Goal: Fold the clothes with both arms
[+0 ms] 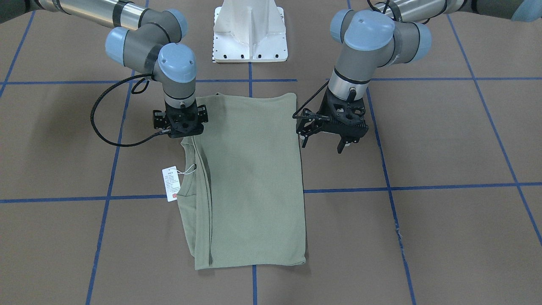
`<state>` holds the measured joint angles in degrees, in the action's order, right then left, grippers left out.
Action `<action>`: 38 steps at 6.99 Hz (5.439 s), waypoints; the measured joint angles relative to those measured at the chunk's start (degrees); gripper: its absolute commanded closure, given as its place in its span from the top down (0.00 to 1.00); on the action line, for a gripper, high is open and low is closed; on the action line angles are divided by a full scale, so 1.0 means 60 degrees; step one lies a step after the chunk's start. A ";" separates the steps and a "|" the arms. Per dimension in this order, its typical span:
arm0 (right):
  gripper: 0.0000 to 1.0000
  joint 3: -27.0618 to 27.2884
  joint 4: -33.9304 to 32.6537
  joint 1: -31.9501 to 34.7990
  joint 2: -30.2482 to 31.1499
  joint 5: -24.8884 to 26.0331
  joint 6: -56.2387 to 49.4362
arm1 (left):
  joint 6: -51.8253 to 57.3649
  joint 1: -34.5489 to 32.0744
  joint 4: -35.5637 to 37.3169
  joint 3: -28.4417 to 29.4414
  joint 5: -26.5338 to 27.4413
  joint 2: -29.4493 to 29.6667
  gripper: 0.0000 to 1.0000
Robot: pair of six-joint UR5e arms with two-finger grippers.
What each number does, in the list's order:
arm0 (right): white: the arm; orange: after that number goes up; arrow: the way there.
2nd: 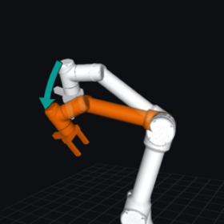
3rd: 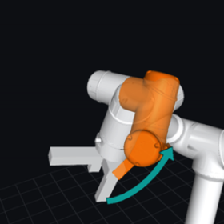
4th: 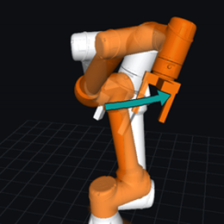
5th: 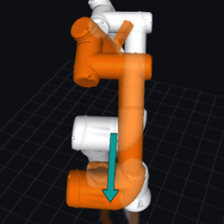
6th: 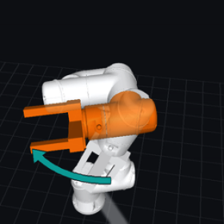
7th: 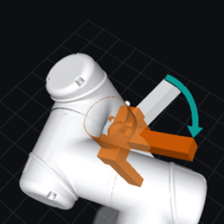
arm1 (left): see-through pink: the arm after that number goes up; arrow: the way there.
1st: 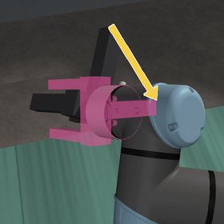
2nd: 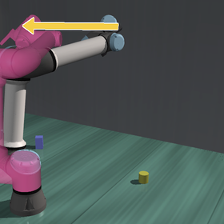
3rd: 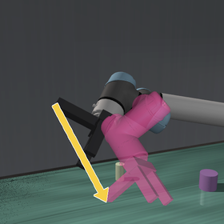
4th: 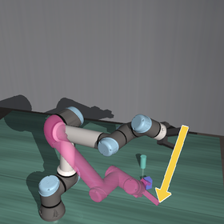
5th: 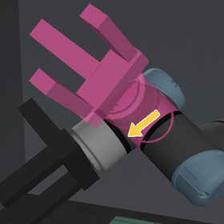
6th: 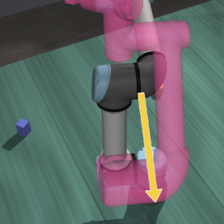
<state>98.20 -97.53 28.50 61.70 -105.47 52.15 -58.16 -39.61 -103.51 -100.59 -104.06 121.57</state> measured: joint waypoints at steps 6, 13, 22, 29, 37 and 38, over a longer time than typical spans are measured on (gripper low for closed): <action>1.00 0.0261 -0.0251 0.0373 -0.0540 -0.0157 -0.0349 | 0.0026 -0.0003 0.0018 -0.0091 -0.0005 -0.0039 1.00; 1.00 -0.2971 0.1175 0.1262 -0.2409 0.0082 -0.1143 | 0.0173 -0.0019 0.0001 -0.0029 -0.0014 -0.0063 1.00; 1.00 -0.3782 0.1751 0.2598 -0.1984 -0.0737 -0.2568 | 0.0068 -0.0015 0.0019 -0.0084 -0.0015 0.0055 1.00; 1.00 -0.6867 0.2851 0.2680 -0.4444 -0.0910 -0.2640 | 0.0055 -0.0024 0.0041 -0.0243 0.0043 0.0057 1.00; 1.00 -0.8145 0.3669 0.2998 -0.4578 -0.0680 -0.3178 | 0.0052 -0.0025 0.0083 -0.0209 0.0058 0.0107 1.00; 1.00 -0.8148 0.3663 0.3172 -0.4461 -0.0699 -0.3444 | 0.0046 -0.0021 0.0087 -0.0204 0.0058 0.0153 1.00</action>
<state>49.31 -75.55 47.53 34.93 -109.66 31.49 -57.89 -39.74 -102.99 -101.81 -103.71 122.49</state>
